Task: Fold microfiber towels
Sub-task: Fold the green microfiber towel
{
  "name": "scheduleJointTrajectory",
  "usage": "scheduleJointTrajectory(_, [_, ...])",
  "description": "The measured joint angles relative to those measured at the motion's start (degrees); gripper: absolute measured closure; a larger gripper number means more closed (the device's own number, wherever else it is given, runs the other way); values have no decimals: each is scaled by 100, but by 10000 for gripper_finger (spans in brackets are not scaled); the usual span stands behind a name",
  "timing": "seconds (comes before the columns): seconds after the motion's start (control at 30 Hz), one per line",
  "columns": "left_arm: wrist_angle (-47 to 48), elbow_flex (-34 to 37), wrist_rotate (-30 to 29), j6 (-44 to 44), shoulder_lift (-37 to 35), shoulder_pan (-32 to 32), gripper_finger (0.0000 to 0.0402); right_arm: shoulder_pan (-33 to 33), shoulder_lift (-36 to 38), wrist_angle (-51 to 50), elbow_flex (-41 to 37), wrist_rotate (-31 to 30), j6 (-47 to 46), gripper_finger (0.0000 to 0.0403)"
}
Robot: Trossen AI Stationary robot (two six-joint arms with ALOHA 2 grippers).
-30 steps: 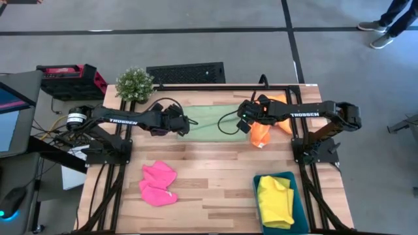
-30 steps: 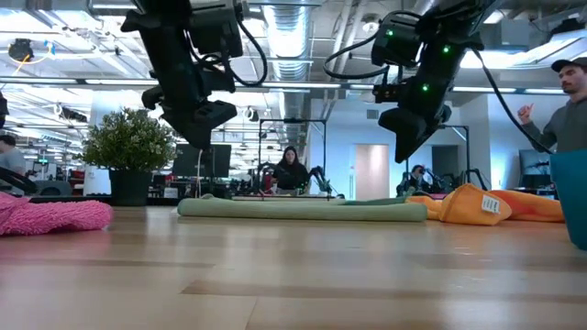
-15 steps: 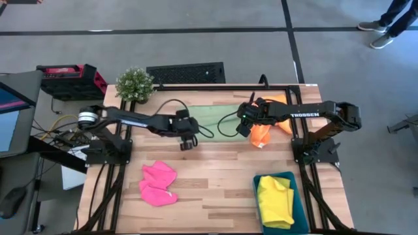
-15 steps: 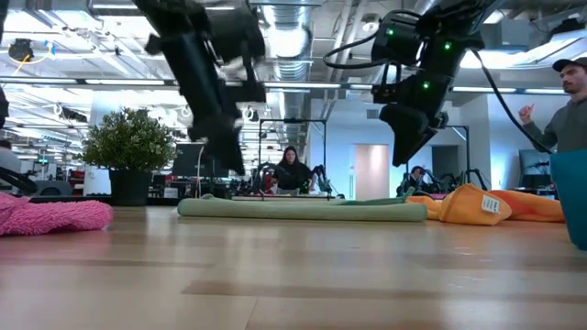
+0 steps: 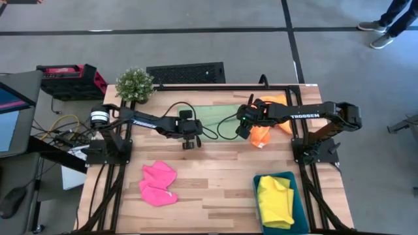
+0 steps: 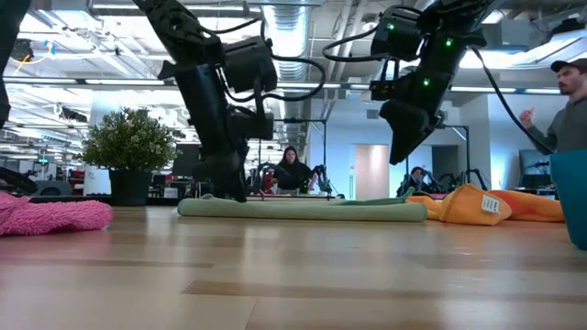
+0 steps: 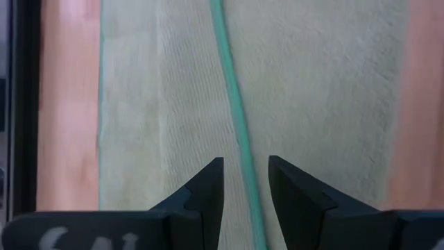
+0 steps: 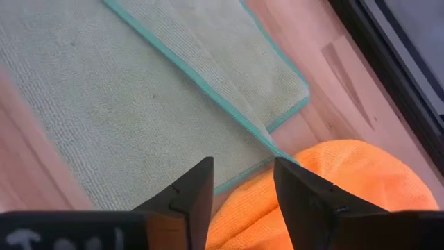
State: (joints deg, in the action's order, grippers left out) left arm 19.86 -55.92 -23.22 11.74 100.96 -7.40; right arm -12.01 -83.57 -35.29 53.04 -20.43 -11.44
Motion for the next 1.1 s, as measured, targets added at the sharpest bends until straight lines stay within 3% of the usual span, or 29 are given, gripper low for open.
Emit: scheduleJointTrajectory(1.1, [-14, 72, 307, 368, 47, -236, 295, 0, 0, 128, 0, 0, -3, 231])
